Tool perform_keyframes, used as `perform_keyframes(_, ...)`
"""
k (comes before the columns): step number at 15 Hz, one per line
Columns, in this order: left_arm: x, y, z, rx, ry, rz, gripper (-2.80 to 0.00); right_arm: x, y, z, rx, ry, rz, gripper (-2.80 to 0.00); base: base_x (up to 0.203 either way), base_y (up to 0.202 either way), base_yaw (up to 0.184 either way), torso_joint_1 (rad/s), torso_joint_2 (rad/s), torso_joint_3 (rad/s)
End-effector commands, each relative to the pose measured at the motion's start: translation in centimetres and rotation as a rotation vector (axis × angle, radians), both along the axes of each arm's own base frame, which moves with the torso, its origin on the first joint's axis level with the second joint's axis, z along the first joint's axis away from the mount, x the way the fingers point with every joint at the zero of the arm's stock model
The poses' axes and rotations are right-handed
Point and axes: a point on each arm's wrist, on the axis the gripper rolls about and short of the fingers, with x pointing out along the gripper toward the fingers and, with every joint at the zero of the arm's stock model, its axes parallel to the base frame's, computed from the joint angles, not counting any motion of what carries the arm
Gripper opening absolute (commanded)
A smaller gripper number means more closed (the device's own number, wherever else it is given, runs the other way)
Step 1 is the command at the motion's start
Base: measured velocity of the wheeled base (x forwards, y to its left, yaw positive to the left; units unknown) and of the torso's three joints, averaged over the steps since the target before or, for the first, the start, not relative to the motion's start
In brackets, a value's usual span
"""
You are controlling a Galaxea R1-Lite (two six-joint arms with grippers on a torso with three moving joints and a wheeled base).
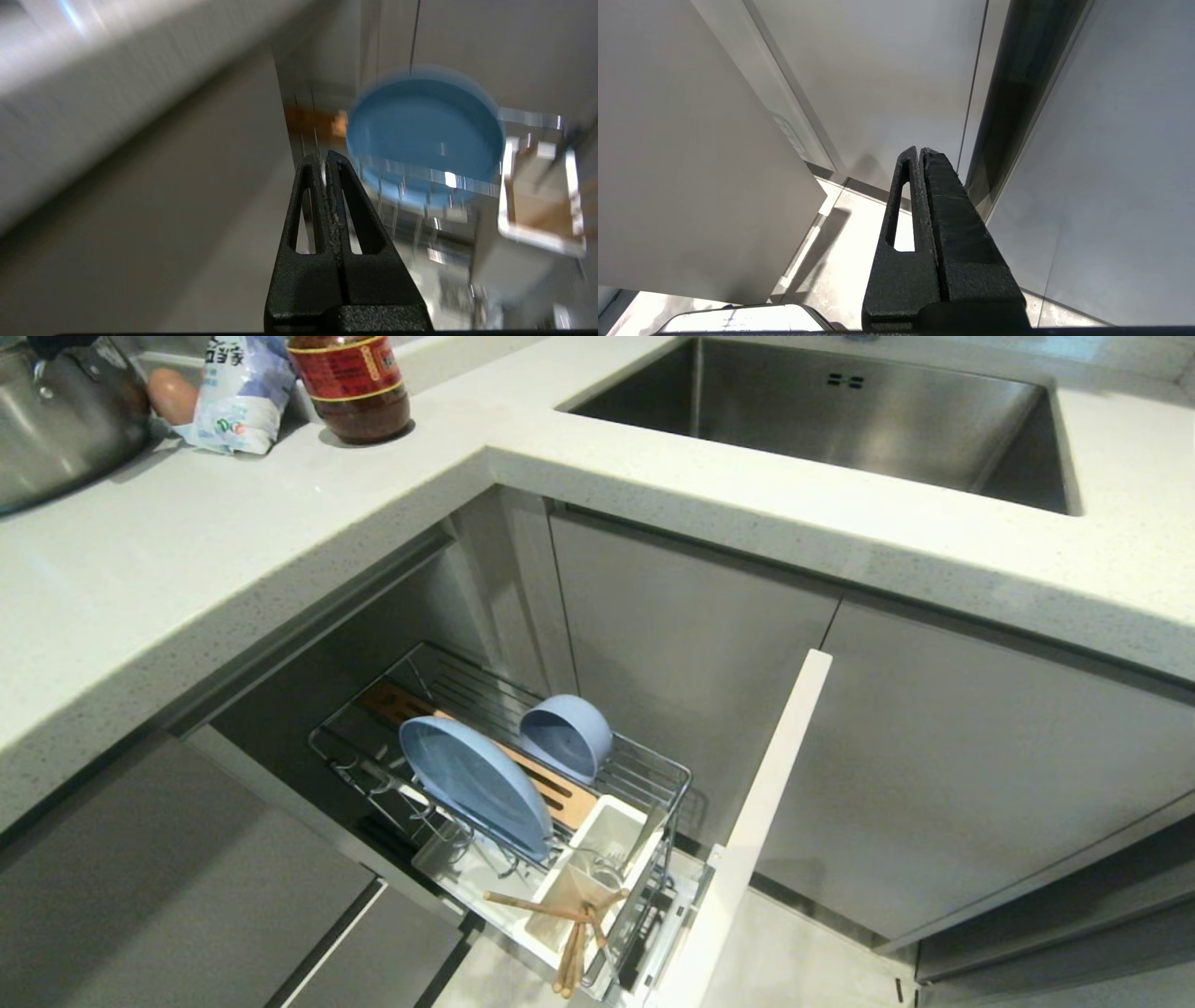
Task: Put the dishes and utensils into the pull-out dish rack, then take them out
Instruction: Take the plate out of the cupboard
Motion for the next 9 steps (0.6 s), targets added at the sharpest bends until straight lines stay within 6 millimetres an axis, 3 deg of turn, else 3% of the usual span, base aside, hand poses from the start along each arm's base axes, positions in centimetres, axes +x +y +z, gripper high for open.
perform_keyframes(1, 0.48, -0.04, -3.45, -0.005, 0.289, -0.018, -2.8, -0.03, 0.0, 0.0, 0.0, -0.005, -0.001, -2.8, 0.0, 0.0, 0.0, 0.0, 0.0, 0.0)
perform_keyframes(9, 0.51, -0.07, -3.38, -0.054, 0.276, -0.038, -2.8, -0.03, 0.0, 0.0, 0.0, -0.005, 0.0, -2.8, 0.0, 0.0, 0.0, 0.0, 0.0, 0.0)
